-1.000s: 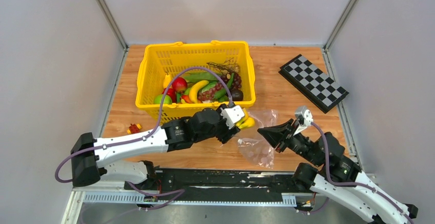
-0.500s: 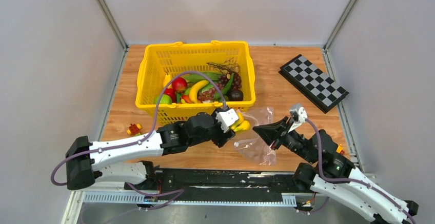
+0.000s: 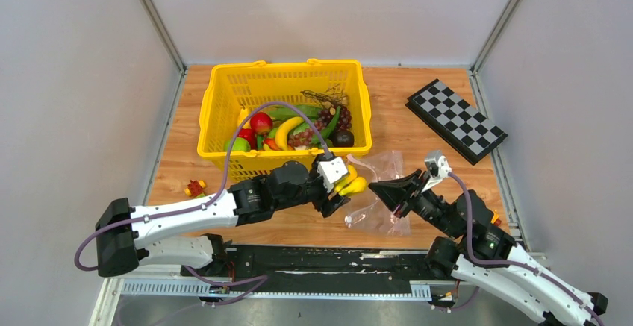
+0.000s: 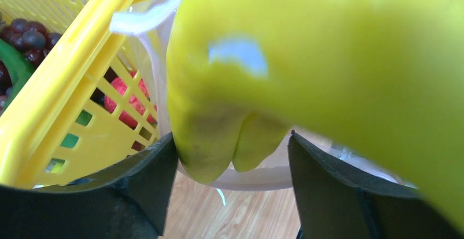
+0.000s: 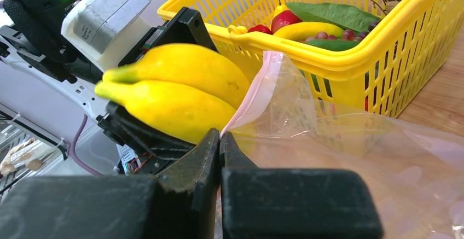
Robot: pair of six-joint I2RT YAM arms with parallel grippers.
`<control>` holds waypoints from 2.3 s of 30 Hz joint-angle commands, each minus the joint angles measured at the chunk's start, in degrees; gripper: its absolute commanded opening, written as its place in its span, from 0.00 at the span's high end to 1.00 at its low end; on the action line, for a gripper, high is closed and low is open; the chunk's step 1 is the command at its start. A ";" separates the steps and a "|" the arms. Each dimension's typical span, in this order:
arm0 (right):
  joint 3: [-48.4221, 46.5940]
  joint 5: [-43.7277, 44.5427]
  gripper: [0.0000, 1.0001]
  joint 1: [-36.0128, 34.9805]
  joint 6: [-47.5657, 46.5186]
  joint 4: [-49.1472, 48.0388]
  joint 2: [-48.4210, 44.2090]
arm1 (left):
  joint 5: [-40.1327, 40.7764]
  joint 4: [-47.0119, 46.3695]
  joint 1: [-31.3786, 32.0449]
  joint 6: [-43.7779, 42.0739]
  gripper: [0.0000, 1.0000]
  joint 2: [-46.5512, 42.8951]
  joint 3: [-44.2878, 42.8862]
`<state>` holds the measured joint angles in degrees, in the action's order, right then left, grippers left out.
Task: Place the food in the zip-top bag and seal the zipper
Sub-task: Place the fake fruit in the zipper food storage bag.
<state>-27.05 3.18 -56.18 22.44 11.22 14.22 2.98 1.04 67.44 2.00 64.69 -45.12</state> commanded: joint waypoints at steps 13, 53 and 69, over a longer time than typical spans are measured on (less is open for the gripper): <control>-1.13 0.51 0.96 -0.16 1.82 -3.13 0.04 | -5.09 -6.21 0.09 -0.06 0.00 -1.24 -2.43; -0.64 -0.25 0.96 -0.24 2.13 -3.73 2.00 | -0.89 -10.06 0.06 -0.90 0.58 -6.58 -3.09; -6.06 -0.21 0.96 -0.22 8.87 -1.70 1.45 | -6.01 -38.45 0.06 5.94 0.66 -14.27 8.77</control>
<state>-29.82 3.42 -56.18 28.67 10.74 16.03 -0.32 -25.10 67.44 4.54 51.11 -37.50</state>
